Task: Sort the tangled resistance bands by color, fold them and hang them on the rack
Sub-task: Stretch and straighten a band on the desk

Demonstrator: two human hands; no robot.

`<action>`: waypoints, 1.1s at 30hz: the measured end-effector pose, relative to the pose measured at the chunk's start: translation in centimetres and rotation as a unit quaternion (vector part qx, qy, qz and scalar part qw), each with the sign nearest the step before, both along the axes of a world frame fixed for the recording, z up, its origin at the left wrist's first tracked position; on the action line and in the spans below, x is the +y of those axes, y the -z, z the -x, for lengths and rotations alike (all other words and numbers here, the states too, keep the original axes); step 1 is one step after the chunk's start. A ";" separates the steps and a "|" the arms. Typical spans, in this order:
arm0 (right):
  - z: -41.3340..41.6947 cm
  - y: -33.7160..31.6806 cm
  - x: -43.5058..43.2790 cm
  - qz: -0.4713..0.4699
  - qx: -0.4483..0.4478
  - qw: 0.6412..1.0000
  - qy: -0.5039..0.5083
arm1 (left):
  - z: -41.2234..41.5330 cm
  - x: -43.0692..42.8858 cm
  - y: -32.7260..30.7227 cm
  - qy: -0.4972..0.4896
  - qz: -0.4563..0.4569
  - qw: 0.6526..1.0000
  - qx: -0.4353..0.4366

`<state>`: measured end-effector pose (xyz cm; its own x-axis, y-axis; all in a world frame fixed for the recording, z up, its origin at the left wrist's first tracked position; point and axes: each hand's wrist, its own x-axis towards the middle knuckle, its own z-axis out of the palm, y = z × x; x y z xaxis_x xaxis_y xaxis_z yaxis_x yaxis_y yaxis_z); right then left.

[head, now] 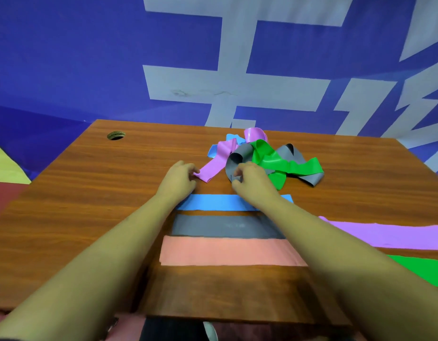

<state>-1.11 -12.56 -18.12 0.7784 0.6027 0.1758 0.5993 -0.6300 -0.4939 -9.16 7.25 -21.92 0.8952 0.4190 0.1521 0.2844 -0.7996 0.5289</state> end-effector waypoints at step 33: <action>2.8 -17.8 0.0 -0.341 0.005 0.939 -0.048 | 2.5 -4.9 -20.3 0.137 0.193 0.915 -0.327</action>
